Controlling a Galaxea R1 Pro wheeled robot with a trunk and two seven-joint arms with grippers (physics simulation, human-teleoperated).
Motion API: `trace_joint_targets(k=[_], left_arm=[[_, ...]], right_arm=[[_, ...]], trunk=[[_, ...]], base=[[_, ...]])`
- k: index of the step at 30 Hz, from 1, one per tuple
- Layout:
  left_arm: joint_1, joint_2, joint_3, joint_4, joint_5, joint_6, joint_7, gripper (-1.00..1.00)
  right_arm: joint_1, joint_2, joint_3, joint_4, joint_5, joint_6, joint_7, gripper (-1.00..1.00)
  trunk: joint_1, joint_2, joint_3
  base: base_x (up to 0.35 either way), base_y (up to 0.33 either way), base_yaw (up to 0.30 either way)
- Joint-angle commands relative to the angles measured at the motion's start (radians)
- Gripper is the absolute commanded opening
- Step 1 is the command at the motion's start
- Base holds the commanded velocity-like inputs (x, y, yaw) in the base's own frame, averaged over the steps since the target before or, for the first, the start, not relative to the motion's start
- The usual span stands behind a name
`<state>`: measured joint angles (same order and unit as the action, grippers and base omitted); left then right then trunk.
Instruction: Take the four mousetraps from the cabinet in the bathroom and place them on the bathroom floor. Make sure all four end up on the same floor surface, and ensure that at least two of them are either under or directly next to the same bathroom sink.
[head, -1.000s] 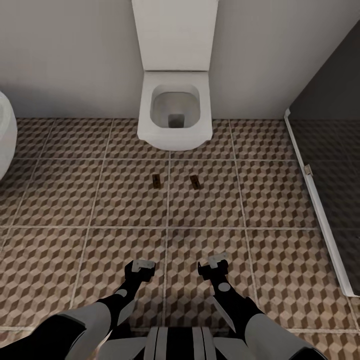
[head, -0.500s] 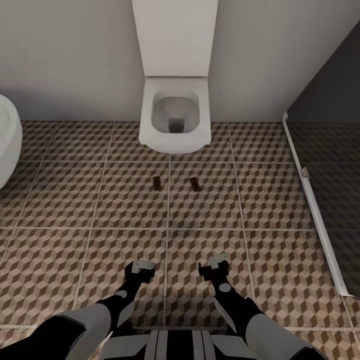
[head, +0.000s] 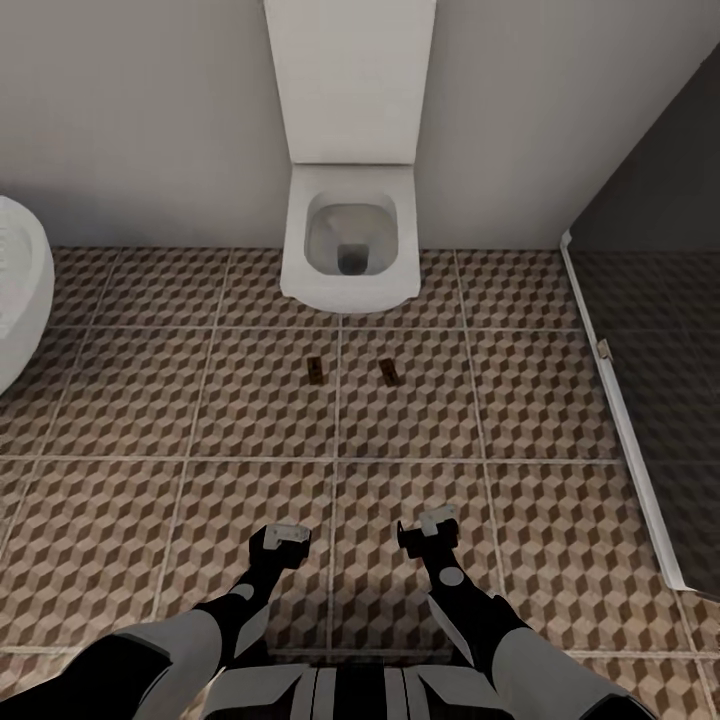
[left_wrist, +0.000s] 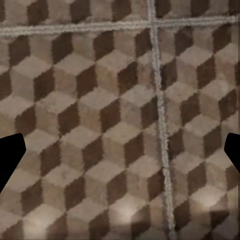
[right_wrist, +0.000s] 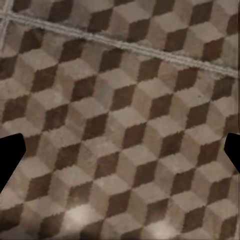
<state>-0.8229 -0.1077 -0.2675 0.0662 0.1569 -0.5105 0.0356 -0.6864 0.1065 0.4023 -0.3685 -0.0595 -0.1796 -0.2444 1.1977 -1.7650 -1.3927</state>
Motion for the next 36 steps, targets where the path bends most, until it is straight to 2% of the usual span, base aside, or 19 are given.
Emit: trace_joint_targets(k=[1,36], left_arm=[[-0.001,-0.001,-0.009,0.004,0.007,-0.006,0.003,1.0],[0.007,0.0,-0.009,0.004,0.007,-0.008,0.003,1.0]], right_arm=[[-0.001,-0.001,0.008,0.001,-0.006,-0.005,-0.007,1.0],[-0.001,-0.001,0.009,0.005,-0.008,-0.014,-0.003,1.0]], trunk=[[-0.004,0.007,0.003],[-0.138,0.252,0.113]], base=[[0.0,0.0,0.0],[0.0,0.0,0.0]])
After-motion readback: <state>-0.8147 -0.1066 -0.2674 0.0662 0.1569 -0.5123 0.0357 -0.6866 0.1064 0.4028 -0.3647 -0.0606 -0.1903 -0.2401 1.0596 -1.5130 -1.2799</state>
